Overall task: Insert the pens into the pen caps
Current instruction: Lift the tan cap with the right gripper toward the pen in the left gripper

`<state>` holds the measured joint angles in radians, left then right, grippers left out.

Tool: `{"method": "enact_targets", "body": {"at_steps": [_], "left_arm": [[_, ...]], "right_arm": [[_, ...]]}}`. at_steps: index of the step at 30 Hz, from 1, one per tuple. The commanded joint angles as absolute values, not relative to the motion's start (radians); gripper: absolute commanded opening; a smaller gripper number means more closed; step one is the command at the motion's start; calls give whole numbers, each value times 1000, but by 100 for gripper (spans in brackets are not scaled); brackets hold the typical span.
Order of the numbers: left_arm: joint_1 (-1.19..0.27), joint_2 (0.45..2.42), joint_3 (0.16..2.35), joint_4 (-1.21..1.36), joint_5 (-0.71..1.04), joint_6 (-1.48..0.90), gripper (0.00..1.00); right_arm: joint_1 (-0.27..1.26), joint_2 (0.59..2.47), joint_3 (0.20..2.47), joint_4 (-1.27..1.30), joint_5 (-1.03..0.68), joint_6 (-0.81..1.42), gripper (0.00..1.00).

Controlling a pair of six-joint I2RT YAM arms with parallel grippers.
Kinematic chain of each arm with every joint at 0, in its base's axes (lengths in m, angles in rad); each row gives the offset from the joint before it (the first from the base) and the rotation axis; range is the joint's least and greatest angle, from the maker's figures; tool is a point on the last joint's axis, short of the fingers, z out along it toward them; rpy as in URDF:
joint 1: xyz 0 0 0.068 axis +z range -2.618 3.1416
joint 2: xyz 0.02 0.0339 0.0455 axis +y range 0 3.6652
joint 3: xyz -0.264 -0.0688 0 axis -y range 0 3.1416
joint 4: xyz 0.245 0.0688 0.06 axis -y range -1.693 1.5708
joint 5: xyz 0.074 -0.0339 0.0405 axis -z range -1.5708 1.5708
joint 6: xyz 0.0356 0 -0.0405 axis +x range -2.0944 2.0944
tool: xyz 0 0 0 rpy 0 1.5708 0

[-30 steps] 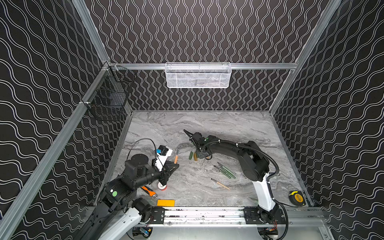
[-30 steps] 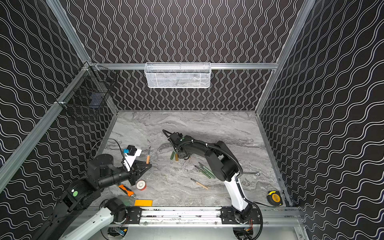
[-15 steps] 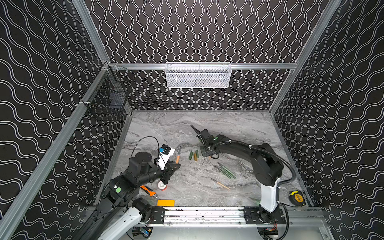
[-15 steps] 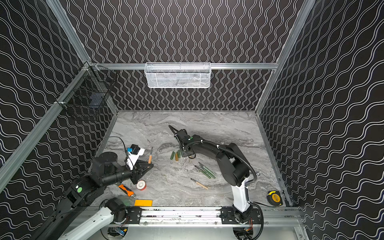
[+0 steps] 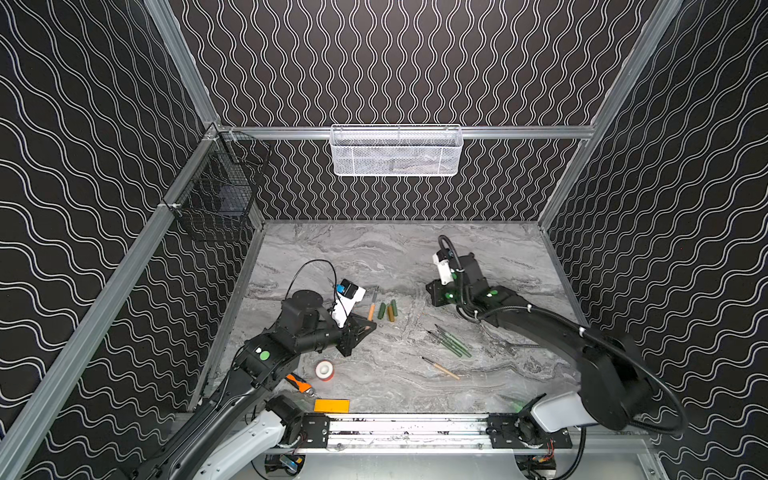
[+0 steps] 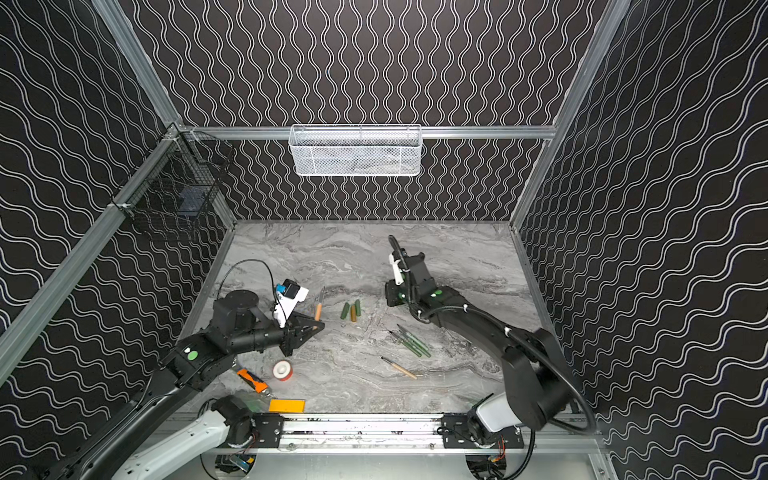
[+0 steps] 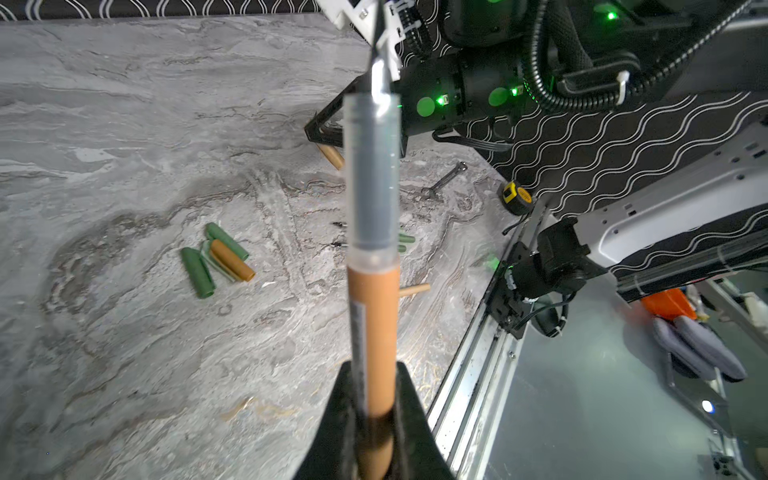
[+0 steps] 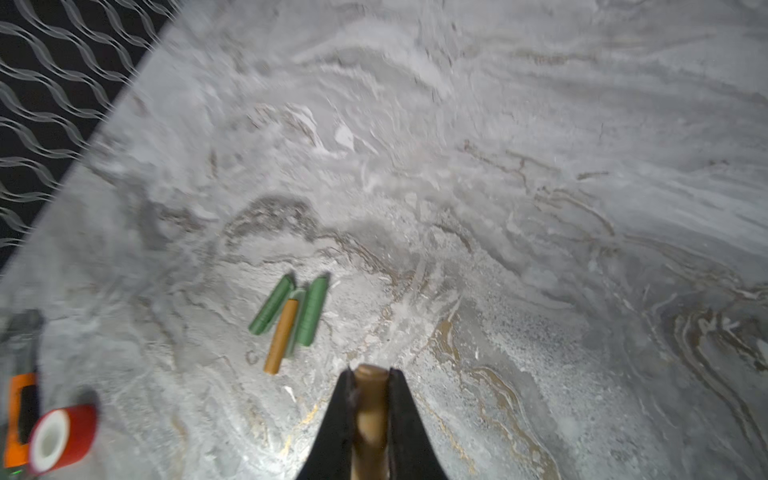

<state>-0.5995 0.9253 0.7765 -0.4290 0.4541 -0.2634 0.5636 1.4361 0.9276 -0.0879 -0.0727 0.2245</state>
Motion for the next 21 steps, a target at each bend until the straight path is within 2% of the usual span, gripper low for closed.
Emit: {"method": "enact_targets", "body": {"at_steps": [1, 10, 14, 21], "left_arm": [[-599, 982, 758, -231, 522, -323, 0], [-628, 1147, 695, 54, 614, -389, 0], [-660, 1202, 677, 110, 642, -393, 0], [-711, 1219, 652, 149, 640, -393, 0]], "right_arm": [[510, 1352, 861, 55, -223, 217, 12], [318, 1149, 699, 248, -437, 329, 12], [247, 1151, 651, 422, -552, 470, 13], [246, 1240, 637, 761, -739, 675, 13]]}}
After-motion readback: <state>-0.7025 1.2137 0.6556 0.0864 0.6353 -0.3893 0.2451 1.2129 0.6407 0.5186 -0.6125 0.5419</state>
